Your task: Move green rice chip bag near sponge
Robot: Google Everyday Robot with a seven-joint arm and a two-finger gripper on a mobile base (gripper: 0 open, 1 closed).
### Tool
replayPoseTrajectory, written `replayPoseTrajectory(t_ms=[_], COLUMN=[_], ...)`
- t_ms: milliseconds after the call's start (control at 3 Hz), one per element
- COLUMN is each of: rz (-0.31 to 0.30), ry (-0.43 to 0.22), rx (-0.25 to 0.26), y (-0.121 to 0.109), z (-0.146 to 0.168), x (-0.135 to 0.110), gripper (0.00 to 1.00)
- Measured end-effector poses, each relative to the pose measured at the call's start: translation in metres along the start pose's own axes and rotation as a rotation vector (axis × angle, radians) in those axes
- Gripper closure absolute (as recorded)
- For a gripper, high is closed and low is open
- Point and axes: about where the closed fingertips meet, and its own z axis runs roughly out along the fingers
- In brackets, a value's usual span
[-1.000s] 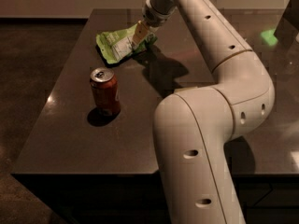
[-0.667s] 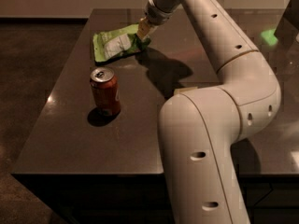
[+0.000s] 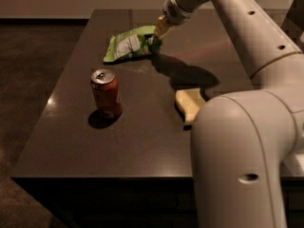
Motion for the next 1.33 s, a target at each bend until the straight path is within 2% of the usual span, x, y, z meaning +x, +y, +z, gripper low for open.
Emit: replayPoseTrajectory(t_ms=[667, 1333], rz=[0.008, 0.038], ry=[0.000, 0.008], rx=[-0.025, -0.028], y=[0.031, 0.078], z=[-0.067, -0.141], x=[0.069, 0.144], gripper=[1.00, 1.00])
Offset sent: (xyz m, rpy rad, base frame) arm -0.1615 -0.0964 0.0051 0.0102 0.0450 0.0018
